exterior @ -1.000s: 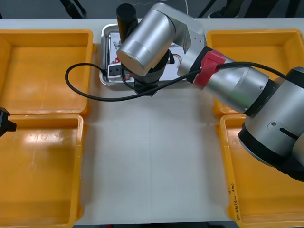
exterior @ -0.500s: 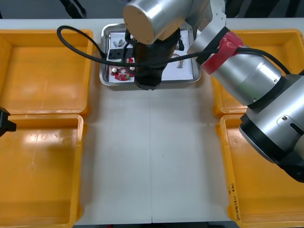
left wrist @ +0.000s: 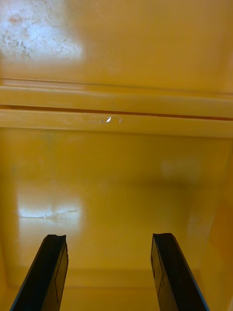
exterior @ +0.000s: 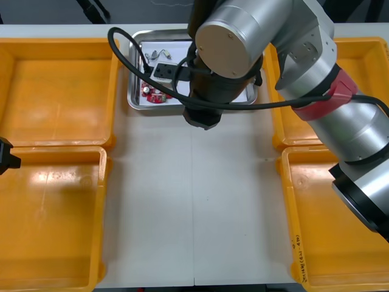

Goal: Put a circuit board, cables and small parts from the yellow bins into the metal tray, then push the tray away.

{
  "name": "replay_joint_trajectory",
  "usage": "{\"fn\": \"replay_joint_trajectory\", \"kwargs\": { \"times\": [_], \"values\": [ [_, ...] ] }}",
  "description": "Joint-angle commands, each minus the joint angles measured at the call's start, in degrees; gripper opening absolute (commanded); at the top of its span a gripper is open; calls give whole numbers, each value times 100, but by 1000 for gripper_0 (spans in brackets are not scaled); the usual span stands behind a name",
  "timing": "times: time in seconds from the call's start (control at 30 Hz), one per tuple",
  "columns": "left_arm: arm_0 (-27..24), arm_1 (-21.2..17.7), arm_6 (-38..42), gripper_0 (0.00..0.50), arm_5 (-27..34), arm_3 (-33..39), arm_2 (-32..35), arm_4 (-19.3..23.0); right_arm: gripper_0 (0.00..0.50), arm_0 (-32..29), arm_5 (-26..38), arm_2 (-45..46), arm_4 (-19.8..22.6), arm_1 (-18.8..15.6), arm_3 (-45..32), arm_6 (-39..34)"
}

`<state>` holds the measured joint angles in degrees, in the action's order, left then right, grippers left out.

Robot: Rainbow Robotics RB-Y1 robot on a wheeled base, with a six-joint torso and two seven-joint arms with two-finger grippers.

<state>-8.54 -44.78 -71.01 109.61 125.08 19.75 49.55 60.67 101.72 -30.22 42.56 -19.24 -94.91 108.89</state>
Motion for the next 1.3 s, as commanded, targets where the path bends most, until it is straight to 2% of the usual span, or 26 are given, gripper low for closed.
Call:
{"fn": "replay_joint_trajectory", "kwargs": {
  "times": [0.03,0.17,0.27,0.73,1.1,1.3],
  "values": [
    [134,-242,-150,500,39,148,169,-50,500,-451,58,210,42,-352,-687,-237],
    [134,-242,-150,500,39,148,169,-50,500,-785,58,307,77,-528,-1047,-386],
    [134,-242,-150,500,39,148,169,-50,500,-1102,128,438,227,-695,-1372,-791],
    [134,-242,-150,500,39,148,169,-50,500,-2191,594,860,323,-1293,-2752,-2162],
    [134,-242,-150,500,39,148,169,-50,500,-2956,682,1370,350,-1671,-2945,-2417],
    [134,-242,-150,500,39,148,169,-50,500,-3185,796,1511,332,-1838,-3060,-3128]
  ]
}}
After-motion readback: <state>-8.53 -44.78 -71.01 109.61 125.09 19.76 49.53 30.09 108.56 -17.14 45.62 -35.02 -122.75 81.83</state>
